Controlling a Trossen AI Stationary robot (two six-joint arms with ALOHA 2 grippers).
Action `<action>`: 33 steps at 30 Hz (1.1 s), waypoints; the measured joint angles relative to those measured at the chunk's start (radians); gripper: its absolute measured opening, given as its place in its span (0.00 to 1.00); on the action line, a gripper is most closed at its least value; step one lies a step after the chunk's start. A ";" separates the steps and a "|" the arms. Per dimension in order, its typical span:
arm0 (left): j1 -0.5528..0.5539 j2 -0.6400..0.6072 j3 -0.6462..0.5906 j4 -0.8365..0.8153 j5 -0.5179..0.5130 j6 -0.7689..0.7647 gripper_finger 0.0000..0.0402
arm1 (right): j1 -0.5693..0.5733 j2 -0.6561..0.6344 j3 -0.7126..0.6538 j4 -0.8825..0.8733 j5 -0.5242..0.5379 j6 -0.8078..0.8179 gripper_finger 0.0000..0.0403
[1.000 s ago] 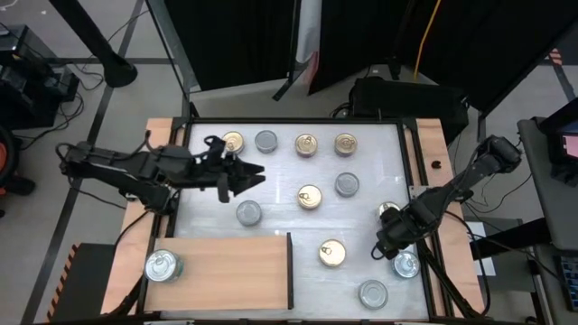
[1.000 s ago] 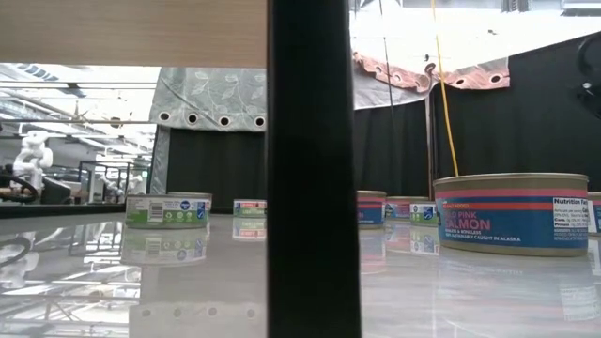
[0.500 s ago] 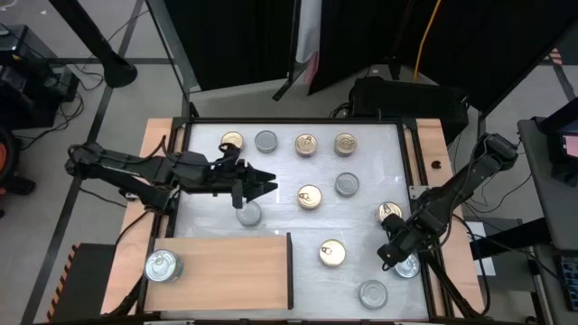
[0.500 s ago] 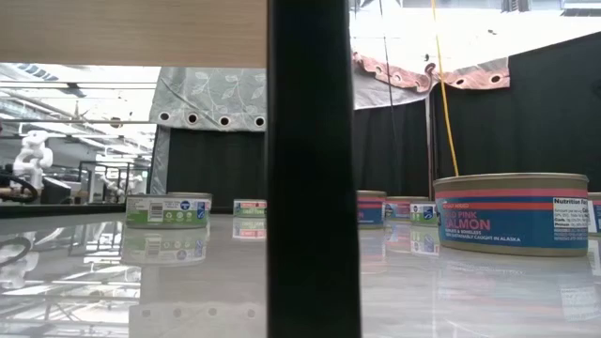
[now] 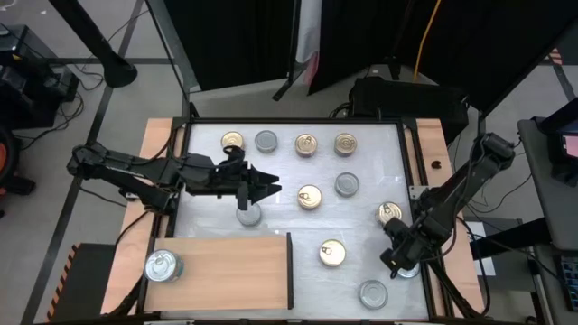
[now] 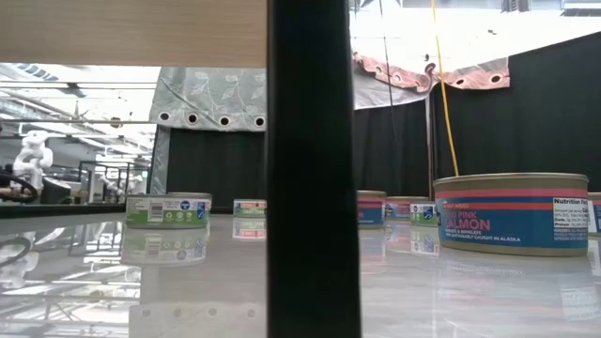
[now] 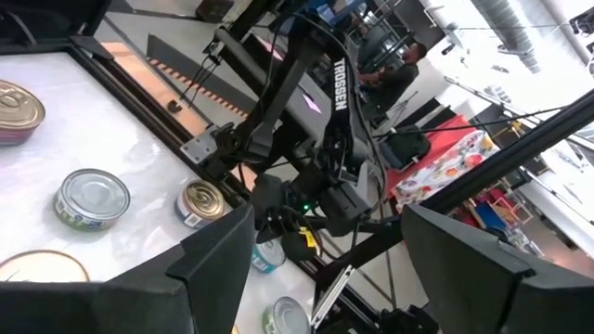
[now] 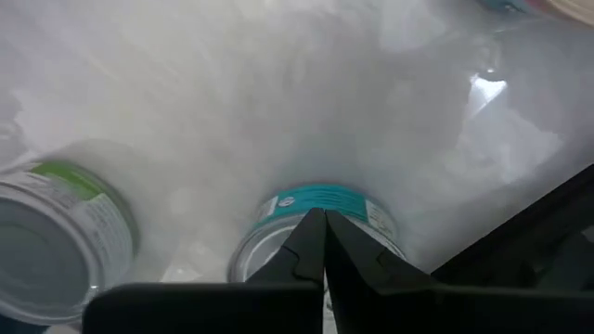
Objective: Stack canned seafood by type on shelf
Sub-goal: Stack the yellow blue tuna can on top of the yellow blue tuna can on the shelf
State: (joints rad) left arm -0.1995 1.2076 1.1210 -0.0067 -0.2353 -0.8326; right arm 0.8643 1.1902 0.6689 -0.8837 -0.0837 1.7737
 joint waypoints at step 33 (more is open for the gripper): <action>-0.024 0.000 0.000 -0.006 -0.004 0.001 0.69 | -0.067 0.220 0.000 0.106 0.006 -0.231 0.00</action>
State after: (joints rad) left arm -0.2230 1.2072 1.1210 -0.0124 -0.2398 -0.8314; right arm 0.7977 1.4100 0.6688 -0.7782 -0.0778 1.5426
